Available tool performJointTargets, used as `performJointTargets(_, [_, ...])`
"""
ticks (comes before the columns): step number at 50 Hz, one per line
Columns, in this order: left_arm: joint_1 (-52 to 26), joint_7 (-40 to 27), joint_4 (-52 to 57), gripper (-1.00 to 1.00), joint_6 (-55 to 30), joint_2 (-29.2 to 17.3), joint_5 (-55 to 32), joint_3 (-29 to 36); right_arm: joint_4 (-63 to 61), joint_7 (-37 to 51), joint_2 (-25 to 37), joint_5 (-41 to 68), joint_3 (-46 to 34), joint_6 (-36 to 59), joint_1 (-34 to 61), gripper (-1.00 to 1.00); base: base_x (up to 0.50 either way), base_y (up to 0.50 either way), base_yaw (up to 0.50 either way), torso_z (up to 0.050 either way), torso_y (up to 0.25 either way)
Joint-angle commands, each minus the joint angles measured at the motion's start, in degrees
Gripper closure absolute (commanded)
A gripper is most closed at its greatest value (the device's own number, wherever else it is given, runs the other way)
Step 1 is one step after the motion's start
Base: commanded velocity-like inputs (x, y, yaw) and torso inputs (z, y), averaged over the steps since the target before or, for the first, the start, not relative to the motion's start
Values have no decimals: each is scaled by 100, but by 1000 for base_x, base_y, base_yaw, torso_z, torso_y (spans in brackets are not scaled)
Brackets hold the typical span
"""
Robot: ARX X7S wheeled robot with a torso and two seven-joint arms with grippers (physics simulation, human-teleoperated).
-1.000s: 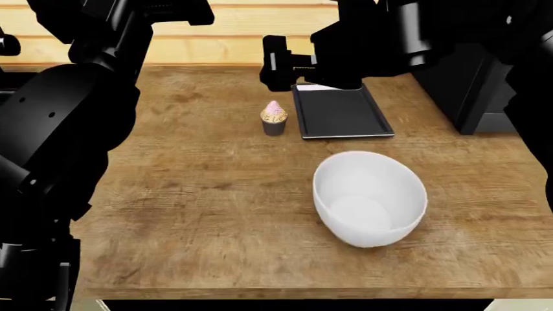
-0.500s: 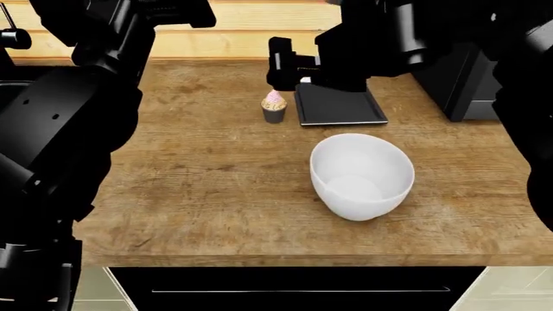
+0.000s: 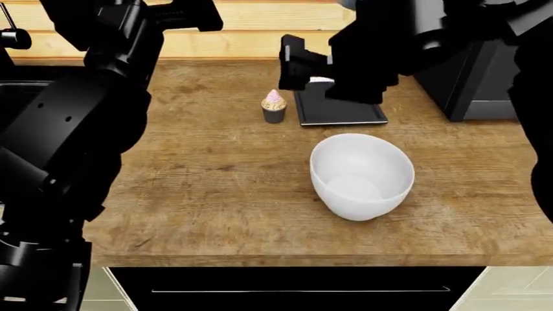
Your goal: Move the fresh-baked cupcake off the tray onto the counter, and place the bowl used for mixing into the sink.
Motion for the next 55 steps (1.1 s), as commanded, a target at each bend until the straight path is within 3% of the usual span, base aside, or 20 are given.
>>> performJointTargets(1, [66, 36, -38, -100, 99, 43, -25, -10, -90, 912, 111, 653, 270, 330, -57, -100, 0, 0, 0, 0, 0])
performJointTargets(12, [105, 41, -42, -100, 127, 58, -33, -3, -305, 1333, 257, 905, 357, 298, -171, -100, 0, 0, 0, 0, 0])
performJointTargets(21, [148, 6, 38, -100, 55, 9, -115, -16, -1024, 3684, 697, 2507, 507, 102, -406, -100, 0, 0, 0, 0, 0])
performJointTargets(27, [162, -15, 91, -100, 31, -14, -154, -27, -1432, 4681, 893, 3456, 401, -40, -501, -100, 0, 0, 0, 0, 0])
performJointTargets(41, [120, 73, -141, -100, 177, 60, -56, 23, -947, 4798, 632, 3682, 139, 268, -690, -100, 0, 0, 0, 0, 0])
performJointTargets(55, [151, 24, -28, -100, 146, 2, -104, 11, -1676, 5443, 766, 4394, -122, 105, -978, -100, 0, 0, 0, 0, 0])
